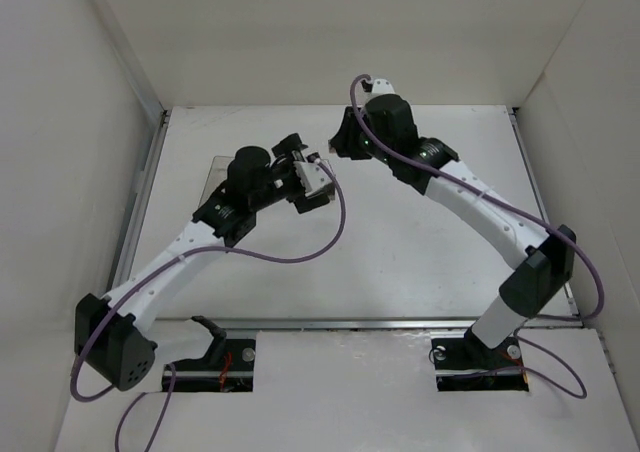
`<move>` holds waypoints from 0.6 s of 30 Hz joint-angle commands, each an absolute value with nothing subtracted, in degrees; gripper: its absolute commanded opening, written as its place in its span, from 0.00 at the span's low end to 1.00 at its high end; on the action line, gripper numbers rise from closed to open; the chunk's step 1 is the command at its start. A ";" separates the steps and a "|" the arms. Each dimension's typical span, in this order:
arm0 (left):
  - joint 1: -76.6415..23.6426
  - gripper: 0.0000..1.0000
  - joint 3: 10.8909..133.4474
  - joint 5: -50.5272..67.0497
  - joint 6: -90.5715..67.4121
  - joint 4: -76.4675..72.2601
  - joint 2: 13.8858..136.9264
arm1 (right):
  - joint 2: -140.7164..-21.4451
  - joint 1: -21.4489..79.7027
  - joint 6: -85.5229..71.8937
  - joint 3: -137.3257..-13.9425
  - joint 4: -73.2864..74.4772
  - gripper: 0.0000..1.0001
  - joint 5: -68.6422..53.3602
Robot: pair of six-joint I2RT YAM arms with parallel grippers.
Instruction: Build the wood block tower
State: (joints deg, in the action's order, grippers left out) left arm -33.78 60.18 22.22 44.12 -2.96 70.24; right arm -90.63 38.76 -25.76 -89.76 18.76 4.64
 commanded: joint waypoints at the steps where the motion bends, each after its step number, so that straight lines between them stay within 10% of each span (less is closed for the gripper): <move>1: -34.10 1.00 56.26 11.19 34.64 -8.69 62.94 | -95.96 39.11 -25.93 -99.19 34.17 0.00 14.85; 18: -30.50 1.00 38.33 -11.61 19.52 -16.69 48.69 | -123.92 41.57 -27.16 -128.40 53.34 0.00 21.53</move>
State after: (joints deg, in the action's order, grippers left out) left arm -30.72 39.51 -9.91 22.72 -11.49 50.70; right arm -123.74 40.58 -26.63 -123.42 50.43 19.20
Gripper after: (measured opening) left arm 0.997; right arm 0.403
